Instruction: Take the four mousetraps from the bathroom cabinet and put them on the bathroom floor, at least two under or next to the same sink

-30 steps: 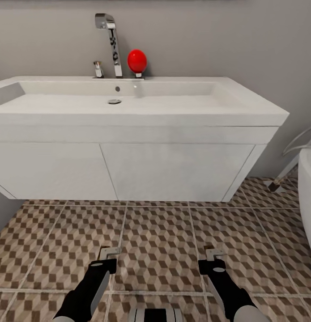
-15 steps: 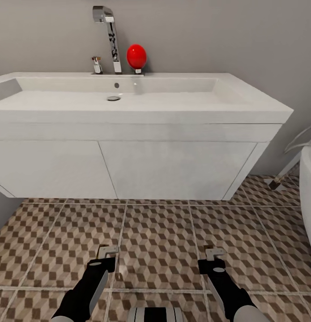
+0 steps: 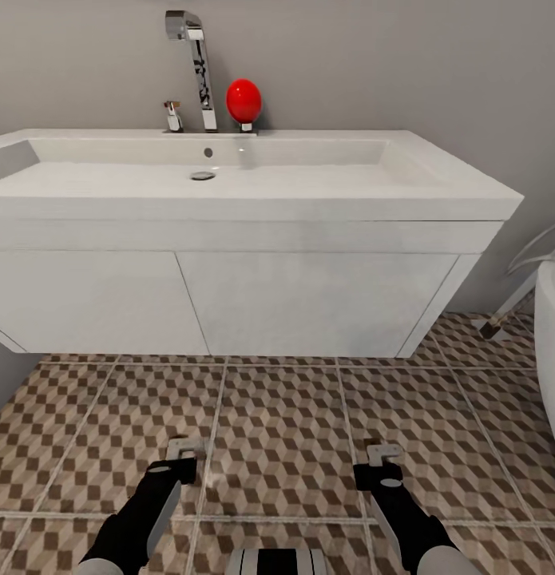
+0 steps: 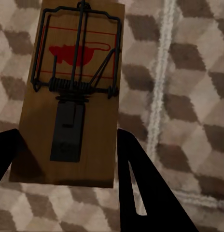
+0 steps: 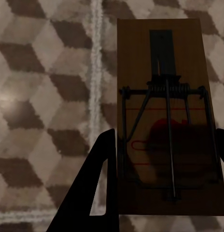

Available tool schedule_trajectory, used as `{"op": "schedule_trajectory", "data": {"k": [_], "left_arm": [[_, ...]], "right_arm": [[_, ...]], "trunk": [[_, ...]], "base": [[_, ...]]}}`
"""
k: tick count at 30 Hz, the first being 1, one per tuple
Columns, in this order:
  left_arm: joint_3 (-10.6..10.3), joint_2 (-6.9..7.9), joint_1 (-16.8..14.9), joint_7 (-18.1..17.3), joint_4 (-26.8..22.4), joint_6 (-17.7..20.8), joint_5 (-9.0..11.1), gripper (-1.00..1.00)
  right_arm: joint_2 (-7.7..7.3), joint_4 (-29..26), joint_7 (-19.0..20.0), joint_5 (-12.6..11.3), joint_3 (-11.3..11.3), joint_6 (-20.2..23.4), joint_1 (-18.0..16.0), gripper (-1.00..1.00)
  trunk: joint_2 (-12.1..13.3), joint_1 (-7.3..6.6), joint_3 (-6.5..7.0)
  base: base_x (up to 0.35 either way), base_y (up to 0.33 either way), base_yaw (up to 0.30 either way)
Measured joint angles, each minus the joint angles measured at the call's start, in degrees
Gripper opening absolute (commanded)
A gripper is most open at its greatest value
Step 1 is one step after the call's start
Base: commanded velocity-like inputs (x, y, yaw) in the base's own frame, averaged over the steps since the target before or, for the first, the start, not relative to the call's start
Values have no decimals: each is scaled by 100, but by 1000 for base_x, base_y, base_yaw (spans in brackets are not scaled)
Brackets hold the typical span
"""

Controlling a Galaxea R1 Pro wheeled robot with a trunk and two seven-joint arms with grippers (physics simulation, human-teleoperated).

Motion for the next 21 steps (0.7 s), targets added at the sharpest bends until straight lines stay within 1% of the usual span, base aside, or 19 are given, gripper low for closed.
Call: {"op": "schedule_trajectory", "data": {"k": [3, 6, 10, 21], "left_arm": [[1, 43, -158, -165, 261, -24, 0, -100], [2, 46, -213, -215, 362, -46, -7, -100], [0, 32, -241, -242, 414, -120, -26, -100], [2, 13, -250, -231, 439, -73, 0, -100]], "right_arm": [[0, 2, 0, -6, 0, -22, 0, -100], [0, 4, 0, -5, 0, -27, 0, -100], [0, 3, -1, -1, 0, -30, 0, -100], [0, 3, -1, 0, 0, -31, 0, -100]], "trunk": [[0, 0, 0], [0, 0, 0], [0, 0, 0], [0, 0, 0]], "base": [[0, 0, 0], [0, 0, 0], [0, 0, 0], [0, 0, 0]]}}
